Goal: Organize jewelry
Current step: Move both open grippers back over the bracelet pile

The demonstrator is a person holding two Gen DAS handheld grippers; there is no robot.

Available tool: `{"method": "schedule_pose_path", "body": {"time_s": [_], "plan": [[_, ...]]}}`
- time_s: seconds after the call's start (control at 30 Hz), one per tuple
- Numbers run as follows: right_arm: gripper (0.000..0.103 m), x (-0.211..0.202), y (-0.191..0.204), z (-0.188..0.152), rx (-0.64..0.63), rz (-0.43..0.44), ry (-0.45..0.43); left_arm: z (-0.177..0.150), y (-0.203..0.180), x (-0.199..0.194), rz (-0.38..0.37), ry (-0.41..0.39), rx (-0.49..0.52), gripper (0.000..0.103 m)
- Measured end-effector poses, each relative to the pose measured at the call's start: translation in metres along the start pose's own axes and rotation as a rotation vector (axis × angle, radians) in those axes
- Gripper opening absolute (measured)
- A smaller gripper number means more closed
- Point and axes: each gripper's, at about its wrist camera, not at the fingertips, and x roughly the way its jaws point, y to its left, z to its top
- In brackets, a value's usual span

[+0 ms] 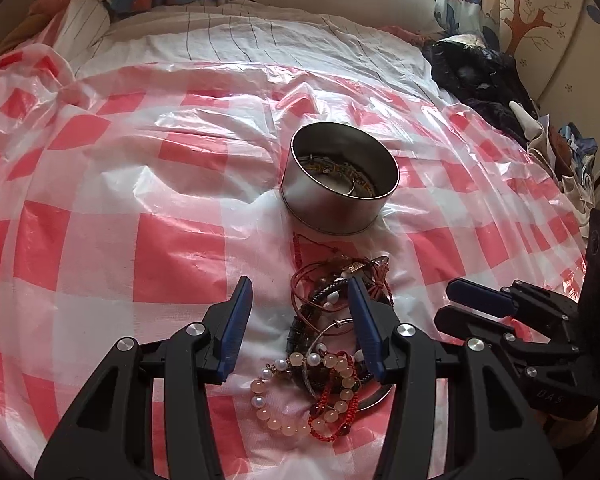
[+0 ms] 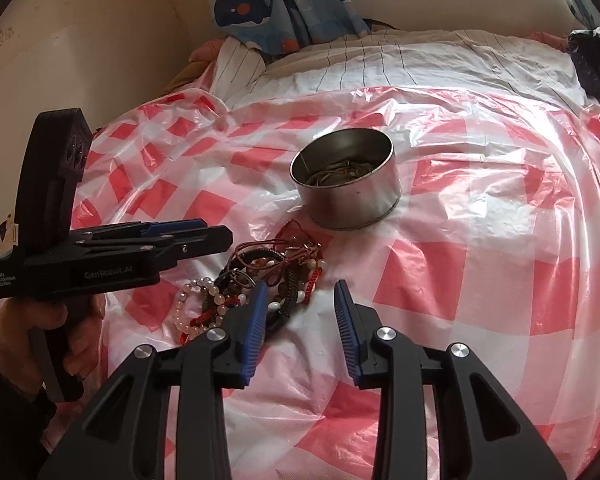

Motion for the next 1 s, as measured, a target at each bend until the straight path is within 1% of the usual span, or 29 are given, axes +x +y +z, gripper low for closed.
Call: {"method": "schedule_pose_path", "body": {"time_s": [0.07, 0.13, 0.27, 0.37, 0.5, 0.77, 1.0], "plan": [[0.037, 0.000, 0.001, 0.000, -0.005, -0.003, -0.002, -0.001, -0.002, 0.003, -0.009, 0.009, 0.000, 0.047], [0.043, -0.001, 0.002, 0.000, -0.012, -0.006, -0.003, -0.001, -0.003, 0.006, -0.014, 0.015, -0.004, 0.047], [0.044, 0.000, 0.004, -0.002, -0.033, -0.010, 0.008, 0.001, -0.003, 0.013, -0.023, 0.035, -0.023, 0.048], [0.046, -0.001, 0.007, -0.002, -0.053, -0.021, 0.010, 0.002, -0.001, 0.019, -0.025, 0.057, -0.046, 0.049], [0.048, -0.002, 0.012, -0.002, -0.081, -0.036, 0.007, 0.001, 0.000, 0.026, -0.015, 0.076, -0.056, 0.050], [0.052, -0.007, 0.020, -0.003, -0.137, -0.069, -0.008, 0.002, 0.001, 0.034, -0.014, 0.096, -0.071, 0.056], [0.055, -0.009, 0.024, -0.004, -0.161, -0.083, -0.017, 0.002, -0.002, 0.035, -0.004, 0.099, -0.059, 0.058]]}}
